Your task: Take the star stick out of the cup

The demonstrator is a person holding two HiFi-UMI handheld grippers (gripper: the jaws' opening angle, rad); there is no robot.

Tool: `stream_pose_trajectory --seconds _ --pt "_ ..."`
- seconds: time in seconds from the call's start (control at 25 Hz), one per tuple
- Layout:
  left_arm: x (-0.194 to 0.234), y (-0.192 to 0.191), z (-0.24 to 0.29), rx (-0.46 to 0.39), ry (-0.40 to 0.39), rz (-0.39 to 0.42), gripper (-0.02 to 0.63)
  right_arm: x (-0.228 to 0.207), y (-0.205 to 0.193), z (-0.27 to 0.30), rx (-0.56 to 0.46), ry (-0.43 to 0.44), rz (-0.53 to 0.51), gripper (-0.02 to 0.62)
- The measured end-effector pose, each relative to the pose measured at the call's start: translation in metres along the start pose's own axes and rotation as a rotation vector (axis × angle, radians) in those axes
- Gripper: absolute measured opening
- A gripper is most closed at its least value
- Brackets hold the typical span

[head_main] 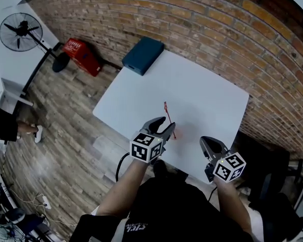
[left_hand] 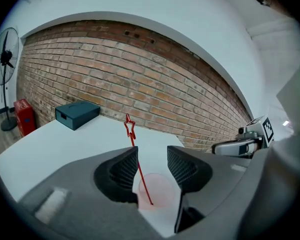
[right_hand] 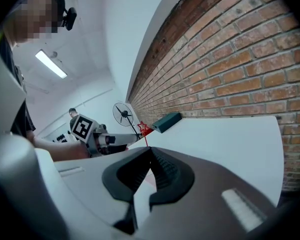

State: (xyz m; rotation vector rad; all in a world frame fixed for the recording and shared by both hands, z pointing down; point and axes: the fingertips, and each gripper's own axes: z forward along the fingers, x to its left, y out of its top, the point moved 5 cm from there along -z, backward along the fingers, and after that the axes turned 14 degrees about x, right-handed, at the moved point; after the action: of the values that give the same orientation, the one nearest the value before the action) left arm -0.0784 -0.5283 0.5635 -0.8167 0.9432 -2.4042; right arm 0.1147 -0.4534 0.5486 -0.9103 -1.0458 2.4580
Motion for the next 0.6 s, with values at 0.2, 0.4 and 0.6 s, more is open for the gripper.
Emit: stream_pose_trajectory --seconds 0.2,0.4,0.6 --pt "0.012 -0.014 0.031 0.070 0.015 -0.020 0.207 -0.006 -0.006 -0.010 0.013 -0.034 0.010 0.000" --pt "0.024 -0.018 0.048 0.097 0.018 -0.018 0.194 -0.006 -0.006 -0.022 0.014 -0.068 0.012 0.000" --pt "0.024 -0.018 0.055 0.099 0.027 0.022 0.100 -0.011 -0.010 -0.030 0.018 -0.089 0.012 0.000"
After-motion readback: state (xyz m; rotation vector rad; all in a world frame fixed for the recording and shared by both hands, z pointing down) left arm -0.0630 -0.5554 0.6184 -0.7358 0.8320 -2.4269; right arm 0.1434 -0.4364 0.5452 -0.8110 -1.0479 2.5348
